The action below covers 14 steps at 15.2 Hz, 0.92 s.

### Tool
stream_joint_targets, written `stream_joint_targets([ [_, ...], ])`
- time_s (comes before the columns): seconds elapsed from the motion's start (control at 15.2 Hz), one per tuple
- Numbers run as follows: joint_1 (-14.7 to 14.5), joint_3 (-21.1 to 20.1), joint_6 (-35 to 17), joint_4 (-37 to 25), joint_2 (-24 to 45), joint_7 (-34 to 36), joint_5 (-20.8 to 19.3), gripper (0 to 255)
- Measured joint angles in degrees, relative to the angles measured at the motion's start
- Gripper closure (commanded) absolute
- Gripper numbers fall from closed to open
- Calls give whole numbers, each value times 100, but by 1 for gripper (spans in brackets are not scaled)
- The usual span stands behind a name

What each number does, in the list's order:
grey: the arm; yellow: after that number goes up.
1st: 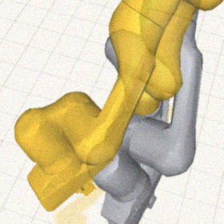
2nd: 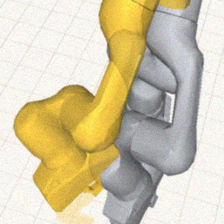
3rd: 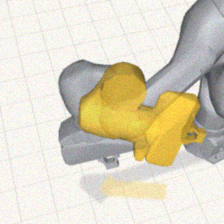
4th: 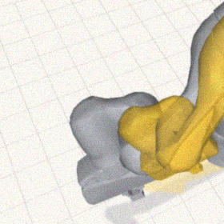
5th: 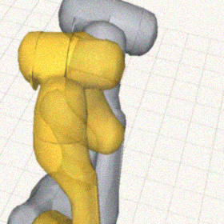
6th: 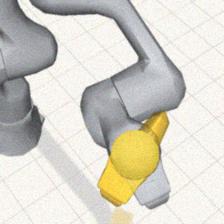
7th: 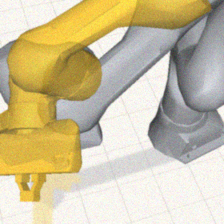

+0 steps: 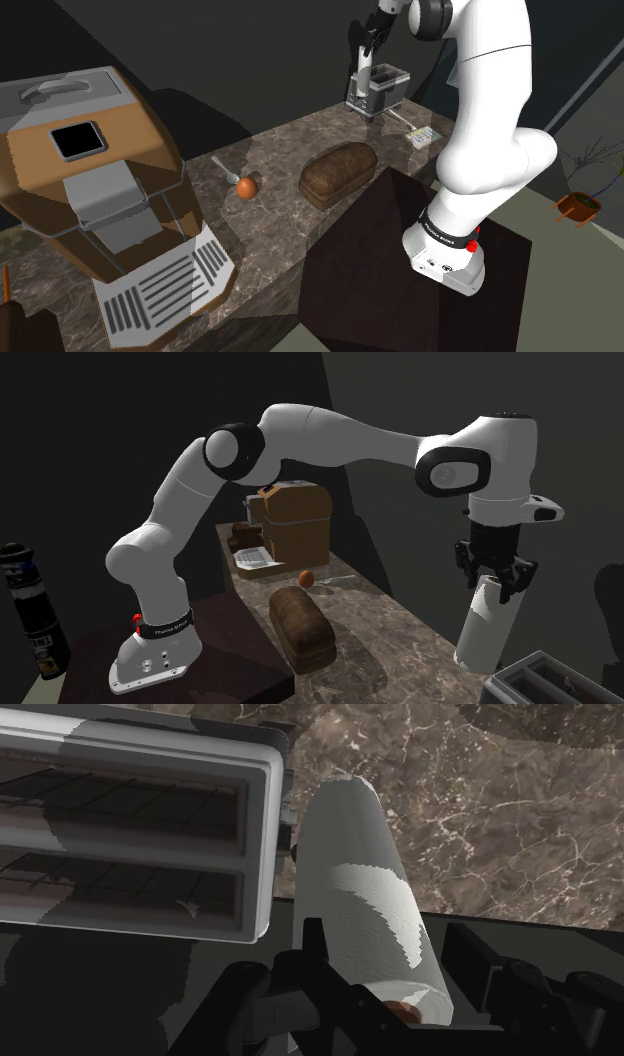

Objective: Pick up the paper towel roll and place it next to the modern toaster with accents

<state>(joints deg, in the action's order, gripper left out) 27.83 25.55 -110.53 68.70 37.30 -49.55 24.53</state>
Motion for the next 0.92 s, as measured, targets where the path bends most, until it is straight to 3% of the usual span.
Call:
stream_joint_targets([
  [0.92,-55,-107,-881,676,248,-236,183,255],
])
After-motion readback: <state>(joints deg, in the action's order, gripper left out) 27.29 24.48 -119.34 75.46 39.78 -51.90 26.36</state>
